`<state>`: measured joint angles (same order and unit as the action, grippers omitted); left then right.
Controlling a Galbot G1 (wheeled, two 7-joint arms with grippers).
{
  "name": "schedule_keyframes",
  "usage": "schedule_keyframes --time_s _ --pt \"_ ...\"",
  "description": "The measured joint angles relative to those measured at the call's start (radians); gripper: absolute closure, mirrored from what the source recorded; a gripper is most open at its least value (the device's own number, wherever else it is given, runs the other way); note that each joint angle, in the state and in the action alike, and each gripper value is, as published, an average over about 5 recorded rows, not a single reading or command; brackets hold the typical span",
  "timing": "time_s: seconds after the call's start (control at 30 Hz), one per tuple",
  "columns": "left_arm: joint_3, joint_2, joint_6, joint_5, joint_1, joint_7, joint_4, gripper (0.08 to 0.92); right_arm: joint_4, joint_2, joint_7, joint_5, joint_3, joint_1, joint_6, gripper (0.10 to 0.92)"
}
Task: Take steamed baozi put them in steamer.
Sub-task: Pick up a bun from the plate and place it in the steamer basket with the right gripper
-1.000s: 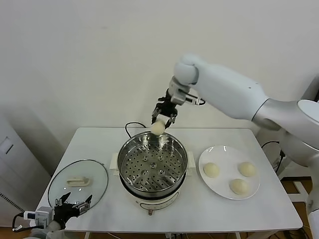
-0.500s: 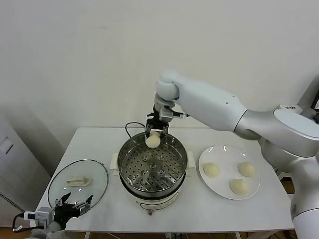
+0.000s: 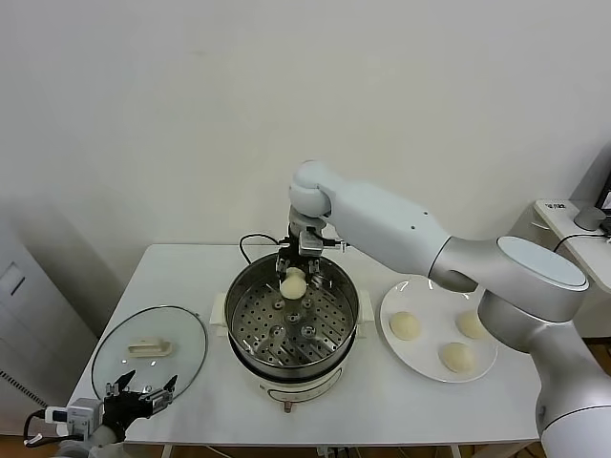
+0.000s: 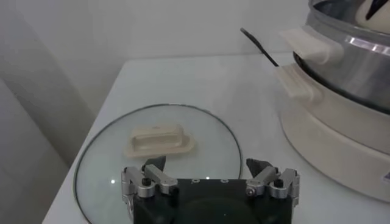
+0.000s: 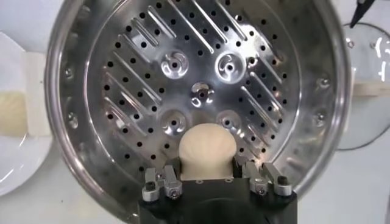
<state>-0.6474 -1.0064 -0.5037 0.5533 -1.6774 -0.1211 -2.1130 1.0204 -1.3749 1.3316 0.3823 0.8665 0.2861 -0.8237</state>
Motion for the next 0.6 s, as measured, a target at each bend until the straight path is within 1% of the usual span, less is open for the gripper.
schedule_keyframes --time_s 0.07,0.17,0.43,0.5,0.6 --pt "0.001 0.0 0.0 0.0 0.0 0.0 0.0 0.177 -0.004 -0.003 -0.002 0.018 -0.008 -0.01 0.0 0.504" --pt "0.001 0.0 0.0 0.0 0.001 0.001 0.0 0.177 -0.008 -0.005 -0.005 0.04 -0.018 -0.021 0.0 0.469" --pt "0.0 0.0 0.002 0.002 -0.002 0.002 -0.001 0.177 -0.009 -0.001 -0.015 0.045 -0.034 -0.022 0.0 0.244" --pt "0.0 0.001 0.002 0.002 -0.003 0.002 -0.001 0.177 -0.009 0.005 -0.015 0.031 -0.034 -0.011 0.0 0.215" --pt "0.0 0.0 0.002 0.002 -0.003 0.002 -0.002 0.177 -0.005 0.02 -0.011 -0.014 -0.024 0.02 0.0 0.204"
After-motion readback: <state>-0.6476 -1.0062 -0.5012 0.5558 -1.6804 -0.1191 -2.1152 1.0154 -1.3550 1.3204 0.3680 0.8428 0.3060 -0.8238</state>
